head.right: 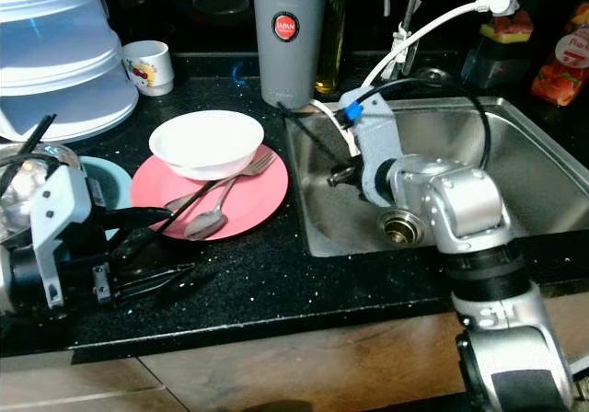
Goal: Kitchen organization
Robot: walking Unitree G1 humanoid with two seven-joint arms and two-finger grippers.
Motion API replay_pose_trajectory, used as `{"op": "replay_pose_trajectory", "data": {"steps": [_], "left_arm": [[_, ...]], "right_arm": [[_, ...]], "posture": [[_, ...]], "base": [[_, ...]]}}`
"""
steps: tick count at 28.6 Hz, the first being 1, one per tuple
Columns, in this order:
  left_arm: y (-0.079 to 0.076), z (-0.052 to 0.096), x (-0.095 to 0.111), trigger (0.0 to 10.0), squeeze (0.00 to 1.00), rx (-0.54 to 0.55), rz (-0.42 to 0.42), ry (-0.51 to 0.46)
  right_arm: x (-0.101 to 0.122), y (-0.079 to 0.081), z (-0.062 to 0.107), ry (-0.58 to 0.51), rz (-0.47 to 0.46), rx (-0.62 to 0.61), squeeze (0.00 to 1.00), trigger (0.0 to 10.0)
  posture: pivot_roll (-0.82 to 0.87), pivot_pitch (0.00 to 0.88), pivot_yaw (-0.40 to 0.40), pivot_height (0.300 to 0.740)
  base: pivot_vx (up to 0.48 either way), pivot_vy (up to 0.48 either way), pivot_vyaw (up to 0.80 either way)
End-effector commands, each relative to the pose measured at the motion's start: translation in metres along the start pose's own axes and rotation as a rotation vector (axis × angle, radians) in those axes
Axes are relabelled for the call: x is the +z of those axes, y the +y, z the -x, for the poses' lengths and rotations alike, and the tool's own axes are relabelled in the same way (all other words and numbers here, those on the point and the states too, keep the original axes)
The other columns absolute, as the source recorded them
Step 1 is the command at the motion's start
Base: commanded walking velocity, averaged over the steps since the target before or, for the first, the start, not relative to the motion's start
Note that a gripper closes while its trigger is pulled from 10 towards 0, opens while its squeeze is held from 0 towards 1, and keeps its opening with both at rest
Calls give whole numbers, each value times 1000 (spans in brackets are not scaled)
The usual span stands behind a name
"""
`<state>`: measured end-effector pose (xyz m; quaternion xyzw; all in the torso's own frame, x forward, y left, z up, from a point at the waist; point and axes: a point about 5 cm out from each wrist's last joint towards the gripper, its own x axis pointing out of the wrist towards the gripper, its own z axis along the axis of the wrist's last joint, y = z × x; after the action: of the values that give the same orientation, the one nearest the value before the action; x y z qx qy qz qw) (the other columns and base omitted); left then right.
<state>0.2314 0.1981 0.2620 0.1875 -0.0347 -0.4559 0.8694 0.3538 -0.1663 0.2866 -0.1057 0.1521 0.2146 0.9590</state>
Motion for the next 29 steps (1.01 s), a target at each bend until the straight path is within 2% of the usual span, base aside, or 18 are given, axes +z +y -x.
{"op": "replay_pose_trajectory", "data": {"steps": [1,4,6,7,10,12,14,17,20,24,29], "left_arm": [[-4,-5,4,10000,0,-29,8,-26],[-2,-13,24,10000,0,-47,40,-135],[-8,-25,42,10000,0,-99,58,-224],[-8,-25,42,10000,0,-99,58,-224],[-15,-39,58,10000,0,-182,75,-275],[-15,-39,58,10000,0,-182,75,-275],[-11,-62,55,10000,0,-160,-9,-184],[12,-96,39,10000,0,12,-77,-52],[19,-102,35,10000,0,61,-75,-19],[42,-120,27,10000,0,163,-29,28],[47,-123,30,10000,0,153,-38,18]], "right_arm": [[1,-10,1,-15,4,-46,0,0],[-1,-14,0,-15,28,-82,0,0],[-6,-16,-2,2,52,-96,0,0],[-6,-16,-2,2,52,-96,0,0],[-13,-18,-6,31,78,-120,0,0],[-13,-18,-6,31,78,-120,0,0],[-19,-22,-11,51,102,-138,0,0],[-28,-22,-25,60,131,-164,0,0],[-34,-19,-30,66,128,-168,0,0],[-56,-12,-52,84,134,-208,0,0],[-56,-11,-59,69,140,-245,0,0]], "posture": [[23,107,-60,740],[16,115,-52,740],[18,107,-51,740],[18,107,-51,740],[12,116,-46,740],[12,116,-46,740],[14,112,-46,740],[19,122,-24,740],[11,116,-18,740],[16,121,-5,740],[24,111,5,740]], "base": [[0,0,0],[0,0,0],[0,0,0],[0,0,0],[0,0,0],[0,0,0],[0,0,0],[0,0,0],[0,0,0],[0,0,0],[0,0,0]]}}
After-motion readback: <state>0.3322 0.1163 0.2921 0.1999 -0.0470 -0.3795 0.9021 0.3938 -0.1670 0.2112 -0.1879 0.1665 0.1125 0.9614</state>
